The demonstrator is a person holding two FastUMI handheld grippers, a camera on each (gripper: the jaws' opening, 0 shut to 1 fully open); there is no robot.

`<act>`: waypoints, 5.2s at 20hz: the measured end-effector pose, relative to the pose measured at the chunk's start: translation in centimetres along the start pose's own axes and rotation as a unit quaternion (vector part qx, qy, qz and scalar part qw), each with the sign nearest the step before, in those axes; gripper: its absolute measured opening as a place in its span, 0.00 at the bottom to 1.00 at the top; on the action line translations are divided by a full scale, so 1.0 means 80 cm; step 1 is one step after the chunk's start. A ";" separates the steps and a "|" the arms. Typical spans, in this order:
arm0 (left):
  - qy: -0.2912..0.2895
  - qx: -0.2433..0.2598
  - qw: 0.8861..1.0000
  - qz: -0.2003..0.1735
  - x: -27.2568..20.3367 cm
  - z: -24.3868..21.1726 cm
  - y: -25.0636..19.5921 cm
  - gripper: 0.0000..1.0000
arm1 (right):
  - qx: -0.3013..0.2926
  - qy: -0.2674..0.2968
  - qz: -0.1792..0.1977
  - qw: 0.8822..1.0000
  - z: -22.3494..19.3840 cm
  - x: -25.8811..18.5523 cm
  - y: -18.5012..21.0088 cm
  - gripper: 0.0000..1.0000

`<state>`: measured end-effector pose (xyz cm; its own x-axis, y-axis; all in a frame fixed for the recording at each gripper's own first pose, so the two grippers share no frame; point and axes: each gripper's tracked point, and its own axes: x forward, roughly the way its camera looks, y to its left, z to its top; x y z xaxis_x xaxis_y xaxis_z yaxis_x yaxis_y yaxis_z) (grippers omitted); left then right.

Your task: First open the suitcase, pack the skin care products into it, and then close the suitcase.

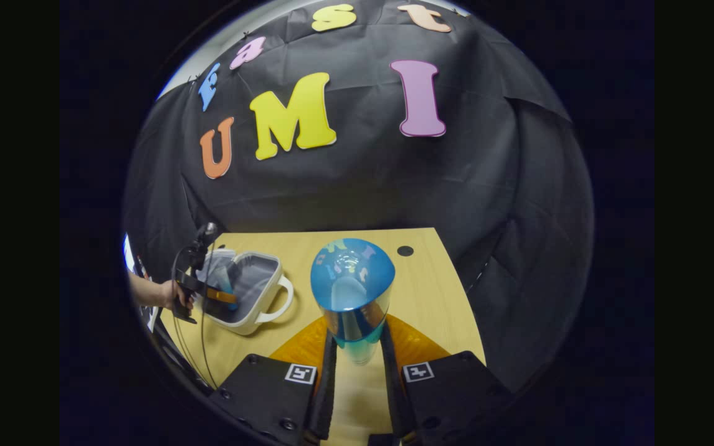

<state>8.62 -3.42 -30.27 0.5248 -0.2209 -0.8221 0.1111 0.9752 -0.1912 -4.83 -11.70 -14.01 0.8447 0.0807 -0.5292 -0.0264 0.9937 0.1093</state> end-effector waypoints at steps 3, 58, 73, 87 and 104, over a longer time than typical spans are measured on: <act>0.032 -0.007 0.999 0.006 0.007 0.004 0.003 0.46 | -0.002 -0.010 0.005 1.000 0.009 -0.008 0.019 0.34; -0.219 -0.267 0.932 0.109 -0.334 -0.171 0.148 0.98 | 0.090 0.330 -0.039 0.939 -0.178 0.348 0.371 0.34; -0.299 -0.203 0.928 0.088 -0.371 -0.113 0.162 0.98 | -0.003 0.231 0.046 0.972 -0.100 0.243 0.372 0.76; -0.324 -0.330 0.886 -0.016 -0.221 -0.019 0.375 0.96 | -0.124 0.037 0.085 0.988 0.026 0.044 0.278 0.81; -0.229 -0.381 0.896 -0.005 -0.093 0.026 0.408 0.15 | -0.078 0.036 0.044 0.995 0.011 0.031 0.249 0.80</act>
<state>10.08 30.11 -29.30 0.8375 -0.0324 -0.5454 -0.3989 0.6458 -0.6510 -2.76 8.23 -12.41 0.7951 0.1676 -0.5829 -0.1856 0.9822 0.0291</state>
